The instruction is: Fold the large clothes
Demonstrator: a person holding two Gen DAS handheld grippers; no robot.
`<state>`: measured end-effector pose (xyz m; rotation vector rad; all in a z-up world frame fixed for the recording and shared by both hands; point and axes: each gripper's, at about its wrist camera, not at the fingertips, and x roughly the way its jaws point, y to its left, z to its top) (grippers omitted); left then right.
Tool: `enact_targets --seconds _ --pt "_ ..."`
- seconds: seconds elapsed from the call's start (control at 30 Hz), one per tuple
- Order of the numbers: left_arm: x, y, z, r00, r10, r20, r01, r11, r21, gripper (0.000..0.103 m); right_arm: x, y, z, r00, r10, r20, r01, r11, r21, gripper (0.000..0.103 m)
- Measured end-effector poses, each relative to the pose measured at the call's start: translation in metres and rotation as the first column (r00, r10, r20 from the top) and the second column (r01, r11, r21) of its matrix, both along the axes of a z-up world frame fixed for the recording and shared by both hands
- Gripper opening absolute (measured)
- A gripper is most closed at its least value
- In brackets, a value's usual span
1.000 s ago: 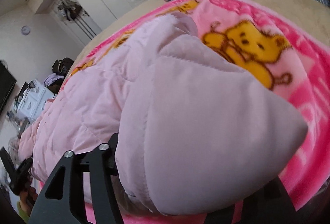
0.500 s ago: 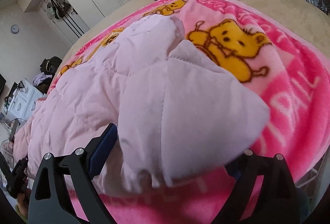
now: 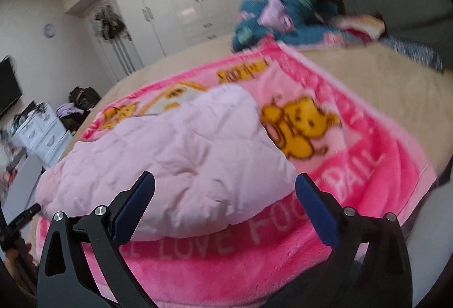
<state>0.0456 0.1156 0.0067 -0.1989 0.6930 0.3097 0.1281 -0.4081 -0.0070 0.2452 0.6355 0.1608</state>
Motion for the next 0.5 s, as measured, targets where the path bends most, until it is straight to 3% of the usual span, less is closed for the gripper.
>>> enact_targets --seconds 0.27,0.5 --pt "-0.043 -0.052 0.032 0.989 -0.119 0.091 0.113 0.991 0.066 0.094 -0.059 0.023 0.045 0.979 0.133 0.156 -0.121 0.989 -0.083 0.099" --pt "-0.069 -0.091 0.036 0.969 -0.21 0.133 0.204 0.977 0.057 0.094 -0.099 0.046 0.054 0.959 0.22 0.178 -0.197 0.971 -0.139 0.099"
